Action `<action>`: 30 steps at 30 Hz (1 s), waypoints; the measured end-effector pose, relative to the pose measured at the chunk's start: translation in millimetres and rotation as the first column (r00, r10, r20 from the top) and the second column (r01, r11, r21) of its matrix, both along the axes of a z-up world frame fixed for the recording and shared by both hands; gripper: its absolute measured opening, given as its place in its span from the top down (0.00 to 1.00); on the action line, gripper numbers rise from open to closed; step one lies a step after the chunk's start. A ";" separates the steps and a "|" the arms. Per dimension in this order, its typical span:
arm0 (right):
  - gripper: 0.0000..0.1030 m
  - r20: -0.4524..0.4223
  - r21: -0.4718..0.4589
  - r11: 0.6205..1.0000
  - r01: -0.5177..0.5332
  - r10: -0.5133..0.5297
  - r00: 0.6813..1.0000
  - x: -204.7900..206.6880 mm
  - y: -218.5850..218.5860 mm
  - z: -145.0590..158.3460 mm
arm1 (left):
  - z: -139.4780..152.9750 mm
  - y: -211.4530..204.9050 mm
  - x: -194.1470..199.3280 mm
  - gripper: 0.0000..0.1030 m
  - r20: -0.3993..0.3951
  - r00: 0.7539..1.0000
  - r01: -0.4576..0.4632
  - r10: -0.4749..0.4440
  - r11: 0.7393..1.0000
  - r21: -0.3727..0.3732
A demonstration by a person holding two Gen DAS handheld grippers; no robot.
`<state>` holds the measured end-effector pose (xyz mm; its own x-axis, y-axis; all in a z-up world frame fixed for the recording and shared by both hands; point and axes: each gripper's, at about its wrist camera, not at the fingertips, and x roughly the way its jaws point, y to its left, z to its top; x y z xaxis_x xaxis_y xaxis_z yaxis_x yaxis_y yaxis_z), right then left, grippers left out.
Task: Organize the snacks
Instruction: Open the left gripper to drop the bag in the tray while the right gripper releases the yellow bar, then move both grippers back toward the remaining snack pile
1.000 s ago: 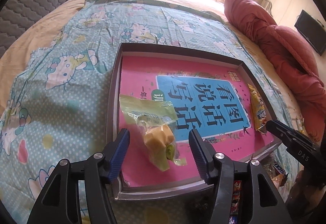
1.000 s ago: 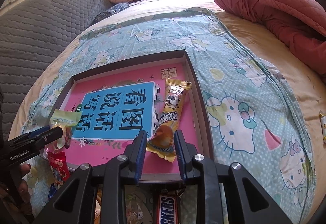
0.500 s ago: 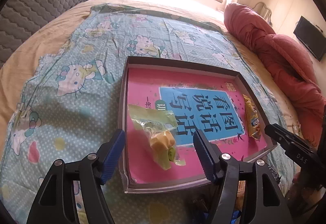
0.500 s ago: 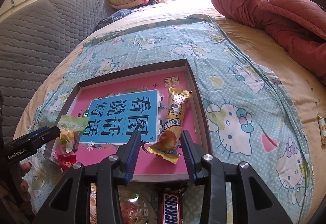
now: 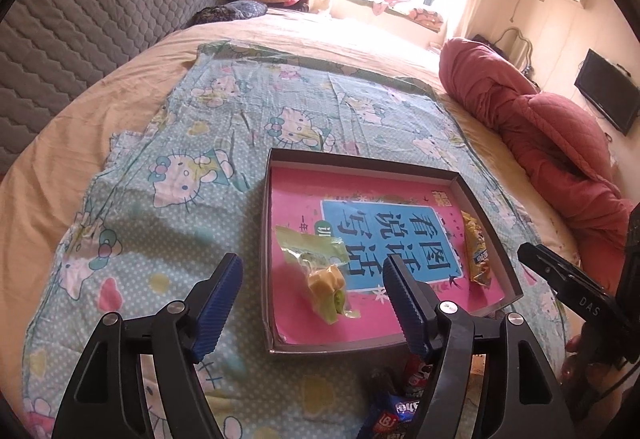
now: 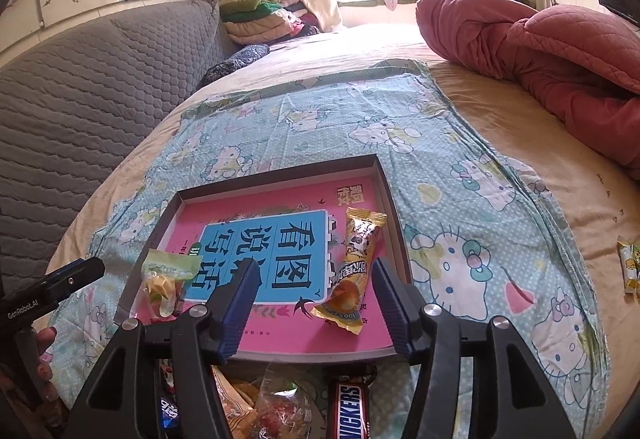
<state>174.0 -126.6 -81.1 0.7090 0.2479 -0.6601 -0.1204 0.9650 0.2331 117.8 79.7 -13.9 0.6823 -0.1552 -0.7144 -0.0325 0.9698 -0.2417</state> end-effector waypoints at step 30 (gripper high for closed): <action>0.22 0.100 0.046 0.999 -0.025 0.020 0.995 -38.0 -14.2 42.9 | 27.5 -0.5 -44.9 0.27 0.007 1.000 0.002 -0.002 1.000 0.018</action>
